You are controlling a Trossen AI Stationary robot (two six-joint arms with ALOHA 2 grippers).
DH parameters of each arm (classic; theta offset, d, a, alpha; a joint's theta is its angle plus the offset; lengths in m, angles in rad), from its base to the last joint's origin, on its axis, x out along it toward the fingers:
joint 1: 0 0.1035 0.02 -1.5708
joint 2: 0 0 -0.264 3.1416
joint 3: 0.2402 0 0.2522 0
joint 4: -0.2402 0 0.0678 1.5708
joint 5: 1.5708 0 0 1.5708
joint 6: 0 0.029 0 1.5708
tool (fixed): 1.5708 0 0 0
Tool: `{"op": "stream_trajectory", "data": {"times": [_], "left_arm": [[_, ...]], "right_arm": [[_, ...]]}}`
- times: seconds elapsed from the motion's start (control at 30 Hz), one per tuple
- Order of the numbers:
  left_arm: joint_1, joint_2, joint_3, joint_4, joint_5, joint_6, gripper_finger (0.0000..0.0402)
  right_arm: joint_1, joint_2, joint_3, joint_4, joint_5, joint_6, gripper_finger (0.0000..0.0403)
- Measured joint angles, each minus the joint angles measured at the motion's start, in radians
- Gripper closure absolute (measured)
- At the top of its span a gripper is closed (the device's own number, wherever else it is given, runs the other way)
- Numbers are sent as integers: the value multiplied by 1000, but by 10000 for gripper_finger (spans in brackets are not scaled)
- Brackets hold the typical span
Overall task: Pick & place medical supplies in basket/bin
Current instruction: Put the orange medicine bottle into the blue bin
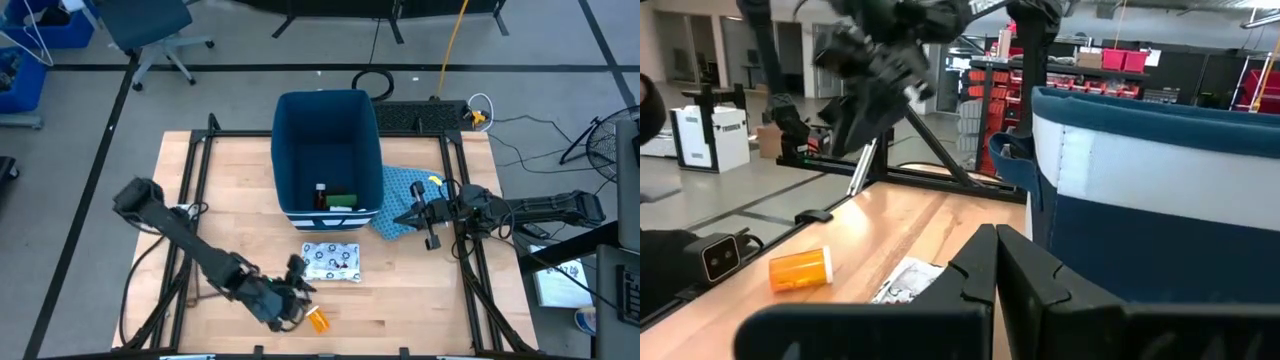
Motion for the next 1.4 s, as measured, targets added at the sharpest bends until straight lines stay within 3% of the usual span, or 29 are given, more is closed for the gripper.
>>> {"op": "stream_trajectory", "data": {"times": [0.27,0.43,0.73,1.03,1.17,1.4], "left_arm": [[2,145,72,-15,173,-10,109],[2,205,103,-12,204,-12,58],[15,266,124,-26,230,6,46],[56,267,124,-30,401,51,46],[72,288,123,-53,402,139,46],[103,348,123,-44,431,149,46]], "right_arm": [[0,0,0,-1,0,0,403],[0,3,0,0,-1,-5,403],[0,3,0,8,-2,-65,403],[0,3,0,23,-1,-79,403],[0,3,0,24,0,-79,403],[0,6,0,22,0,-79,403]]}}
